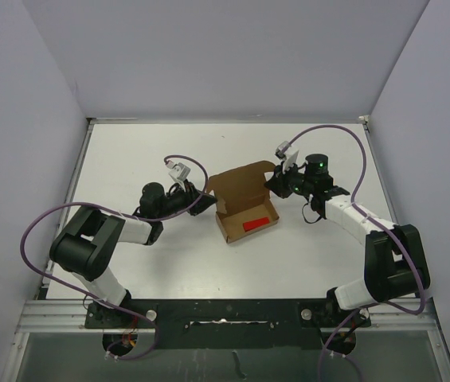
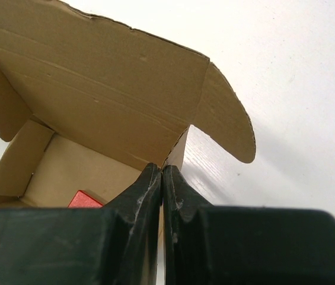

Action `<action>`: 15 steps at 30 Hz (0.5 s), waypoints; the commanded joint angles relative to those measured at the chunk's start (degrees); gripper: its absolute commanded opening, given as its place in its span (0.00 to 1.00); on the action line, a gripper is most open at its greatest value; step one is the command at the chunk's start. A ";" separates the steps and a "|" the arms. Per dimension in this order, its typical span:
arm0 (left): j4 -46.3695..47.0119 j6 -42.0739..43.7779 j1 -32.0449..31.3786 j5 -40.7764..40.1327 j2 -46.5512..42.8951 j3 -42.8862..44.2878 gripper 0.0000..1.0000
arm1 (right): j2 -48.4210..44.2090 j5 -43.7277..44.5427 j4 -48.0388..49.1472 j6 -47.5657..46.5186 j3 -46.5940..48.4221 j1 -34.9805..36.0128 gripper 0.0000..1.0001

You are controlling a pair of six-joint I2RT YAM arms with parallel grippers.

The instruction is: Fold the paper box

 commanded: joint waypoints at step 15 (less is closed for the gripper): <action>4.00 -1.23 1.27 -1.89 -4.72 -3.70 0.20 | -0.97 -3.39 0.72 1.51 -0.13 -0.23 0.00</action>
